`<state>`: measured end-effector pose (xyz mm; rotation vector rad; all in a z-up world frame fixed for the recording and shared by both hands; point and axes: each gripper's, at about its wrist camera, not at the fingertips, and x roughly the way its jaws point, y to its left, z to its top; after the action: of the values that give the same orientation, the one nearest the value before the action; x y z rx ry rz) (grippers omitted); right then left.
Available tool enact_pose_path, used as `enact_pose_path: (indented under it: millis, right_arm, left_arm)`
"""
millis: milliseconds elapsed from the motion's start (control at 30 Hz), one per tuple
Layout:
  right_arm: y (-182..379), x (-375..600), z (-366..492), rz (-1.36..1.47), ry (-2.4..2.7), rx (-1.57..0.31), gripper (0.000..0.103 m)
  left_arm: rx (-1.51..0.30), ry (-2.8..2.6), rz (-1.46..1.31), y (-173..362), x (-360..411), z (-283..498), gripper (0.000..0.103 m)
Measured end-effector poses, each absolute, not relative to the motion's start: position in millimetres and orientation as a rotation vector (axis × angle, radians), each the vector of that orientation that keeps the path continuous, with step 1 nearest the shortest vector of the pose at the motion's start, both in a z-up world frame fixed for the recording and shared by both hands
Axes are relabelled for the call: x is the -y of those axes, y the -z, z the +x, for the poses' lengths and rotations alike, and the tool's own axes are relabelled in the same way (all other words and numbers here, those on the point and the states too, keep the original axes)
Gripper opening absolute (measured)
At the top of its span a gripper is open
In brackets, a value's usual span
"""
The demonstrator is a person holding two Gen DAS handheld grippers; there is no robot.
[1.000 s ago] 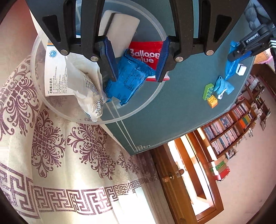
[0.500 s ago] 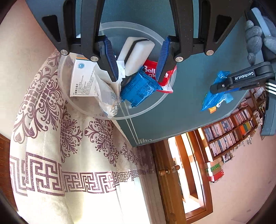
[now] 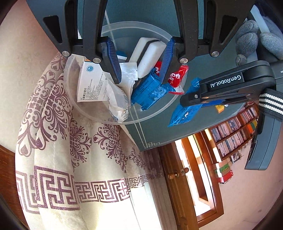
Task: Organize objects
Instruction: 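Open both tools to drop the blue packs into the bowl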
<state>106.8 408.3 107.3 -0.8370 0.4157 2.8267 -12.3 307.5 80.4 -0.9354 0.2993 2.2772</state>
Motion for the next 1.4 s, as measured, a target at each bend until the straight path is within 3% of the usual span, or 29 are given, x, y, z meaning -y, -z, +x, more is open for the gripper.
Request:
enact_pose_path:
  millis: [367,533,800,1233,1400]
  right_arm:
    - [-107.1,-419.5,113.1,-0.809,-2.795,-0.455,0.047]
    - [-105.0,-425.6,113.0,-0.809,-2.772,-0.478,0.047]
    - [-104.5,-421.8,112.0,-0.815,-2.761,-0.463,0.047]
    - [-104.6,-404.6,111.2,-0.824,-2.780,-0.404,0.047]
    - [-106.6,-392.3,112.2,-0.816,-2.792,-0.354,0.048]
  left_arm:
    - [-0.373,-2.197,-0.930,-71.7,-342.6,-7.5,0.044]
    - [-0.339,-2.205,-0.917,-72.8,-337.6,-8.0,0.067]
    - [-0.258,-2.247,-0.927,-80.6,-314.2,-12.6,0.072]
    - [-0.180,-2.357,-0.951,-79.0,-270.4,-12.5,0.095]
    - [-0.175,-2.403,-0.954,-77.6,-252.4,-12.3,0.096]
